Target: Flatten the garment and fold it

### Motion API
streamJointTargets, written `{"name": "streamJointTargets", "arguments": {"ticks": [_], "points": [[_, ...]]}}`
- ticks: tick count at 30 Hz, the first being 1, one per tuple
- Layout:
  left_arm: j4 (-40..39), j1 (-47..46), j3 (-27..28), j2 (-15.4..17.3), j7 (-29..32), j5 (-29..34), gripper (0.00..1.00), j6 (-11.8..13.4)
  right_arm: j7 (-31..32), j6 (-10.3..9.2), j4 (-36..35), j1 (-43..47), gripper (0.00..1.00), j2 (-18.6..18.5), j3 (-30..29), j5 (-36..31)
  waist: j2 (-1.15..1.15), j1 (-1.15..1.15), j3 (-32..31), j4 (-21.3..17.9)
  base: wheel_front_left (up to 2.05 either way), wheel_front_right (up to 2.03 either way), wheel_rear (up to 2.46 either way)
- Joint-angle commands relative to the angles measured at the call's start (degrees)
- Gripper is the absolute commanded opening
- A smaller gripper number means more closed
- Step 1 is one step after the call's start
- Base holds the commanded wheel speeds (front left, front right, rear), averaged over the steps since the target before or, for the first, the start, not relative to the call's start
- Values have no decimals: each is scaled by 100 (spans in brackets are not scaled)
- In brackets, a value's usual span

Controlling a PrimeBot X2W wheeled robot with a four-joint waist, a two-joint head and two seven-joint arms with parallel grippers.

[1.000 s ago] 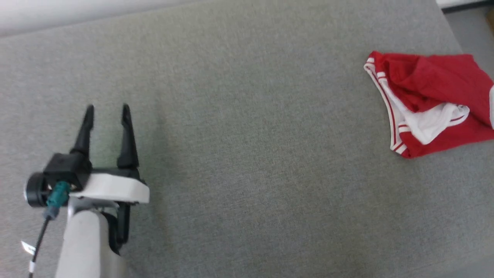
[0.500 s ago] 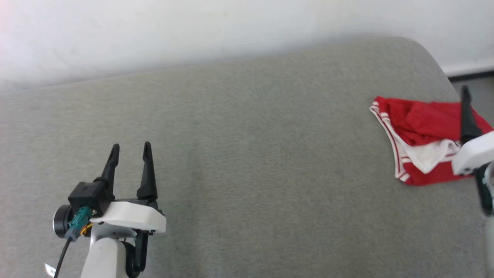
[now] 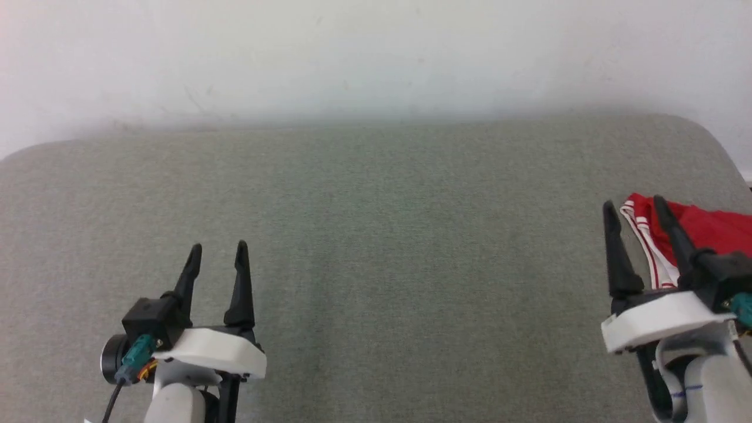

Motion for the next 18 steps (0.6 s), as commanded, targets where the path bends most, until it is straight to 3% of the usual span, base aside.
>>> {"name": "streamJointTargets", "arguments": {"ticks": [1, 18], "points": [[33, 88, -27, -22, -27, -26, 100, -9, -67, -12, -52, 125, 100, 39, 22, 58, 0, 1, -108, 136, 0, 0, 0], [188, 263, -372, -34, -27, -117, 100, -8, -277, -12, 192, 729, 100, 94, 186, 463, 0, 1, -201, 330, 0, 0, 0]]}}
